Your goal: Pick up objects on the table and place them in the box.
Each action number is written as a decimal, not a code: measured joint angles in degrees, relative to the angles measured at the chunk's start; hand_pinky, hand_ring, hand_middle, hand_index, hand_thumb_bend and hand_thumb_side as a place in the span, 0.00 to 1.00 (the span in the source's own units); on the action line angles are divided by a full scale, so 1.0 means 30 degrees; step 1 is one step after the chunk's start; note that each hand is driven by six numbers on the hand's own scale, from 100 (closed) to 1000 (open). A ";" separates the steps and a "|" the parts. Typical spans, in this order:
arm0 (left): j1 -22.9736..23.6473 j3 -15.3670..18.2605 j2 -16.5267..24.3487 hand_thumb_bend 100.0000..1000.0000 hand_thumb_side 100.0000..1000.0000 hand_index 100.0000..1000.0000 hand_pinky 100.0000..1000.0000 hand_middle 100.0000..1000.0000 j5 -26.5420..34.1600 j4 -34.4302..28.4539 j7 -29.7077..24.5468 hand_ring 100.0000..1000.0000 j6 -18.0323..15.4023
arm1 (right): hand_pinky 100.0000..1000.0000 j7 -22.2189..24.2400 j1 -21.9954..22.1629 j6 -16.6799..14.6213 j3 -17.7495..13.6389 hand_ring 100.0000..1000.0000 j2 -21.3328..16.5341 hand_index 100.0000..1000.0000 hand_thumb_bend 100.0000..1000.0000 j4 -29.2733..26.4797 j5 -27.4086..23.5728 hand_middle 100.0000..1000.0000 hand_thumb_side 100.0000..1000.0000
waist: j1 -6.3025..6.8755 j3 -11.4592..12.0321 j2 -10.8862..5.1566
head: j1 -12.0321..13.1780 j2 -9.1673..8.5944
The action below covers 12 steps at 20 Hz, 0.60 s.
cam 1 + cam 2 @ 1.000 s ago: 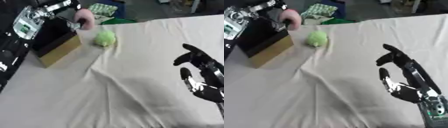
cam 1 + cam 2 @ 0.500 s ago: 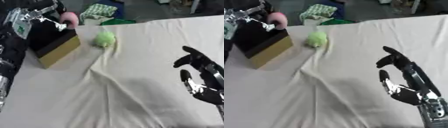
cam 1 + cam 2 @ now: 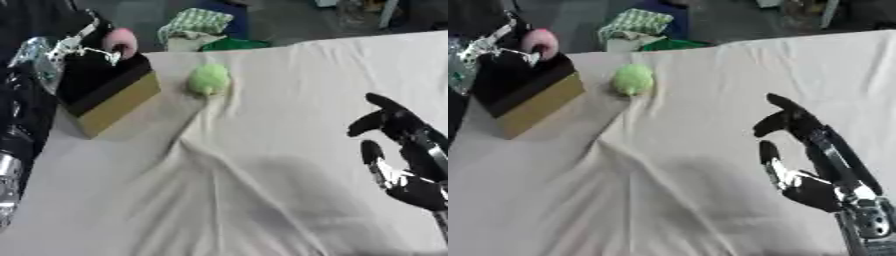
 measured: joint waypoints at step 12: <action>0.0238 0.0306 0.0190 0.34 0.61 0.95 0.92 0.88 -0.1216 0.1101 0.0921 0.86 0.2572 | 0.80 0.0001 0.0000 0.0003 -0.0002 0.62 0.0003 1.00 0.00 0.0001 0.0004 0.59 0.41 | 0.0054 -0.0074 0.0006 | -0.0001 -0.0027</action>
